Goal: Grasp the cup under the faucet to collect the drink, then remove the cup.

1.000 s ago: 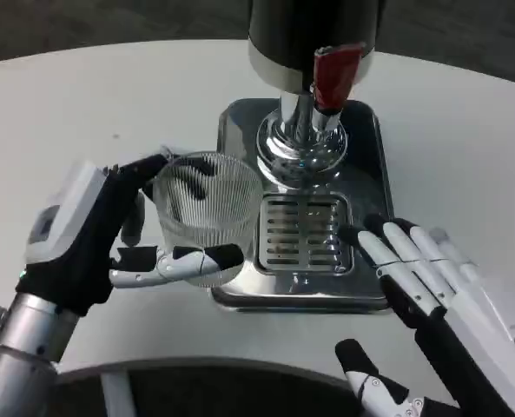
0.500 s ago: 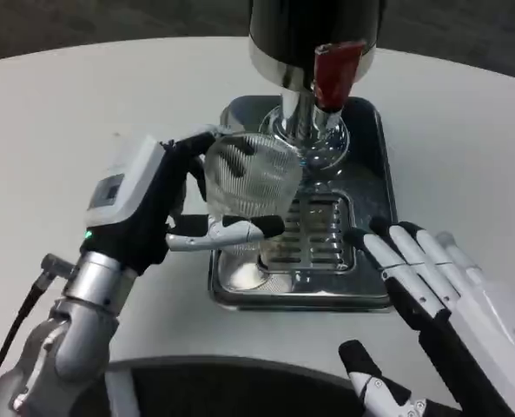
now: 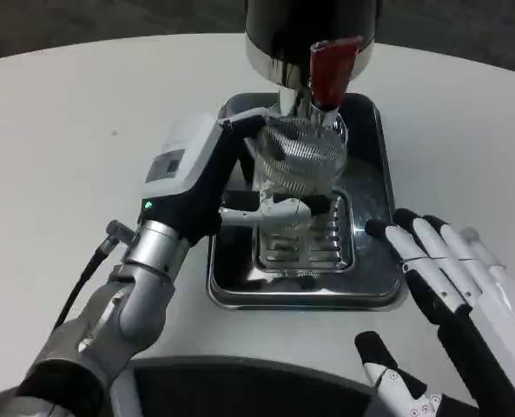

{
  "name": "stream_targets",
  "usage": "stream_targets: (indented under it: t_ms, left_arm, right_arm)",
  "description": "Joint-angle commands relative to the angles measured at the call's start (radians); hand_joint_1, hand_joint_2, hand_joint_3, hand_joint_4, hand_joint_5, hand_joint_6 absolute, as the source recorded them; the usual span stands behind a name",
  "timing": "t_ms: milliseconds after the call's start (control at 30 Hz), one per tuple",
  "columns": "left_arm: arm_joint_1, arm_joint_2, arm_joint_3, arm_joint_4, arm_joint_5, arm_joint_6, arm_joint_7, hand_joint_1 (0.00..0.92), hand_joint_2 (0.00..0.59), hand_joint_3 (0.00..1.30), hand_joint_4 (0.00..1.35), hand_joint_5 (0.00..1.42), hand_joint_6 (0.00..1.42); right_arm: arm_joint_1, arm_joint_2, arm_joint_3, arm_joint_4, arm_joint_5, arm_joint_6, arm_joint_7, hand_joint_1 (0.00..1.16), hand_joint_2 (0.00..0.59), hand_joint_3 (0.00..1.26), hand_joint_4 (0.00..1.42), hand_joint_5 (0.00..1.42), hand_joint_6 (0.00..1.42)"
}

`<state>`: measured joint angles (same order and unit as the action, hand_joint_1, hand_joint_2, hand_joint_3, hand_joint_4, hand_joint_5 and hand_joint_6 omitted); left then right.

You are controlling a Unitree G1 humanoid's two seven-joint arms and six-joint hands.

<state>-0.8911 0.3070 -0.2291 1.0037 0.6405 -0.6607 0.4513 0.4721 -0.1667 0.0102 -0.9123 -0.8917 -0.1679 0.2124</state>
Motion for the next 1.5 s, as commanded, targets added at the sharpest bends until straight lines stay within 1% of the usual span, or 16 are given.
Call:
stream_targets:
  t_ms: [33,133,233,300,400,500,600,700,767,833,1067,1133,1233,1367,1467,1500]
  left_arm:
    - [-0.049,-0.015,-0.041,0.038,0.006,-0.023,0.045,0.604,0.086,0.92,0.99,1.19,1.3]
    - [-0.031,-0.009,-0.074,0.046,0.021,-0.021,0.063,0.604,0.086,0.92,0.99,1.19,1.3]
    - [-0.011,-0.002,-0.095,0.053,0.028,-0.009,0.079,0.604,0.085,0.92,0.99,1.19,1.3]
    - [-0.003,0.005,-0.108,0.059,0.033,-0.001,0.079,0.604,0.085,0.91,0.97,1.17,1.24]
    - [0.002,0.016,-0.123,0.056,0.039,0.012,0.076,0.593,0.071,0.86,0.89,1.07,1.12]
    - [0.002,0.022,-0.129,0.054,0.035,0.018,0.064,0.552,0.068,0.76,0.76,0.96,0.96]
    - [0.002,0.026,-0.133,0.053,0.034,0.018,0.056,0.46,0.086,0.61,0.6,0.81,0.78]
    - [0.012,0.031,-0.134,0.043,0.029,0.011,0.06,0.374,0.085,0.39,0.39,0.63,0.56]
    - [0.018,0.034,-0.134,0.039,0.024,0.007,0.059,0.325,0.081,0.27,0.27,0.53,0.43]
    - [0.023,0.035,-0.131,0.037,0.015,0.0,0.054,0.274,0.071,0.21,0.22,0.5,0.39]
    - [0.036,0.044,-0.12,0.022,-0.011,-0.012,0.055,0.179,0.033,0.15,0.19,0.47,0.37]
    - [0.052,0.049,-0.108,0.001,-0.029,-0.023,0.052,0.126,0.017,0.14,0.16,0.45,0.33]
    - [0.095,0.063,-0.075,-0.051,-0.069,-0.043,0.029,0.016,0.0,0.12,0.12,0.34,0.25]
    - [0.176,0.087,-0.017,-0.148,-0.144,-0.055,-0.029,0.0,0.0,0.07,0.06,0.25,0.15]
    - [0.261,0.112,0.043,-0.266,-0.216,-0.051,-0.082,0.0,0.002,0.05,0.02,0.21,0.09]
    - [0.295,0.124,0.068,-0.32,-0.248,-0.049,-0.108,0.0,0.018,0.03,0.01,0.19,0.06]
  right_arm:
    - [0.027,0.008,0.0,-0.022,-0.007,-0.007,-0.014,0.29,0.465,0.07,0.0,0.0,0.0]
    - [0.035,0.012,-0.001,-0.024,-0.007,-0.007,-0.018,0.29,0.465,0.07,0.0,0.0,0.0]
    - [0.04,0.015,-0.001,-0.025,-0.009,-0.007,-0.022,0.29,0.465,0.07,0.0,0.0,0.0]
    - [0.042,0.017,-0.001,-0.025,-0.01,-0.008,-0.024,0.29,0.465,0.07,0.0,0.0,0.0]
    - [0.045,0.019,0.006,-0.029,-0.012,-0.013,-0.026,0.29,0.465,0.07,0.0,0.0,0.0]
    - [0.049,0.024,0.016,-0.027,-0.012,-0.012,-0.026,0.29,0.465,0.08,0.0,0.0,0.0]
    - [0.049,0.027,0.022,-0.024,-0.013,-0.01,-0.025,0.29,0.465,0.08,0.01,0.0,0.0]
    - [0.047,0.029,0.021,-0.023,-0.011,-0.006,-0.024,0.29,0.465,0.08,0.01,0.0,0.0]
    - [0.046,0.027,0.018,-0.023,-0.009,-0.008,-0.024,0.29,0.465,0.08,0.01,0.0,0.0]
    - [0.048,0.027,0.019,-0.024,-0.007,-0.012,-0.025,0.29,0.465,0.09,0.01,0.0,0.0]
    - [0.057,0.032,0.027,-0.025,-0.007,-0.011,-0.026,0.29,0.465,0.09,0.01,0.01,0.0]
    - [0.057,0.032,0.027,-0.025,-0.006,-0.012,-0.026,0.29,0.465,0.09,0.01,0.01,0.0]
    - [0.056,0.033,0.027,-0.026,-0.006,-0.012,-0.027,0.29,0.465,0.09,0.01,0.01,0.0]
    - [0.057,0.035,0.027,-0.025,-0.003,-0.012,-0.027,0.29,0.465,0.09,0.01,0.01,0.01]
    - [0.057,0.034,0.029,-0.024,-0.001,-0.013,-0.027,0.29,0.465,0.09,0.01,0.01,0.01]
    - [0.055,0.034,0.03,-0.024,0.0,-0.013,-0.027,0.29,0.465,0.09,0.01,0.01,0.01]
